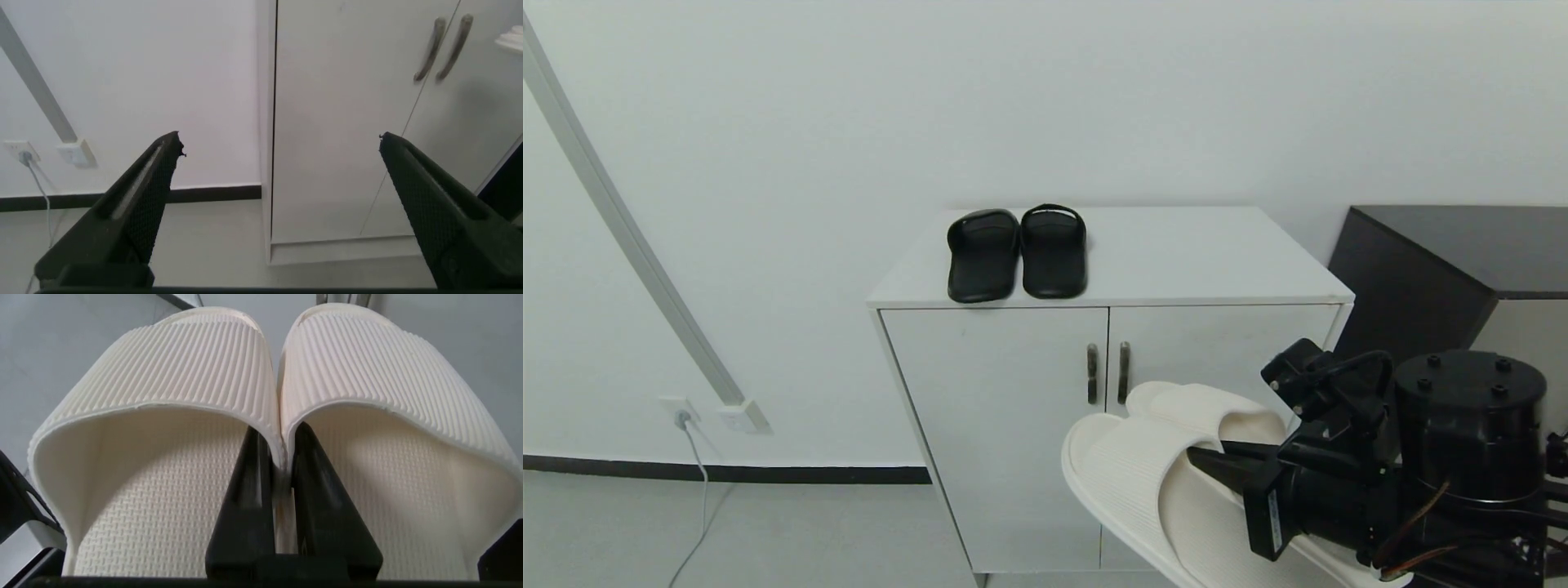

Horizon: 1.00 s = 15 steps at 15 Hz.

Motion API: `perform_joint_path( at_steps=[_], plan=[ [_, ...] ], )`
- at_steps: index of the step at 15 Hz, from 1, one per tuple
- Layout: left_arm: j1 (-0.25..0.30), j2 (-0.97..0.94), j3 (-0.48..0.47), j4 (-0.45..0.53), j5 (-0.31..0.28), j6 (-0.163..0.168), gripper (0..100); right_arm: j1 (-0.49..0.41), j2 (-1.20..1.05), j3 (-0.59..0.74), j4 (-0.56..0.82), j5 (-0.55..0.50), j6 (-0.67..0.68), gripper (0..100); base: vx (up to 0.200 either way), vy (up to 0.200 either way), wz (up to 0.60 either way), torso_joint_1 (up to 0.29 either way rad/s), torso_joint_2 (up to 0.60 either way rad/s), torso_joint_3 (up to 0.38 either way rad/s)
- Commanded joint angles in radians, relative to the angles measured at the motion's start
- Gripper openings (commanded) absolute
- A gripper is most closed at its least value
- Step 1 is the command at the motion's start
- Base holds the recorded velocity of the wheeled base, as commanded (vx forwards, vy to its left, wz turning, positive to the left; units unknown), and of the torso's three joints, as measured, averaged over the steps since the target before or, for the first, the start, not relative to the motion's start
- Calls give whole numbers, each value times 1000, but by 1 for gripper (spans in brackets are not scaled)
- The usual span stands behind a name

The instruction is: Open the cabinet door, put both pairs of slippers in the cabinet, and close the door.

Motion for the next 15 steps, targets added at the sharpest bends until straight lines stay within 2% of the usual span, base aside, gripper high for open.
perform_joint_path(
  at_steps=[1,8,15],
  plan=[
    [0,1,0,0,0,0,100,0,3,0,0,0,0,0,0,0,0,-193,535,330],
    [0,1,1,0,0,-2,100,0,2,2,0,-1,0,0,0,0,0,-169,493,320],
    [0,1,0,0,0,0,100,3,-5,23,-5,-1,-6,0,0,0,0,-116,461,344]
  ],
)
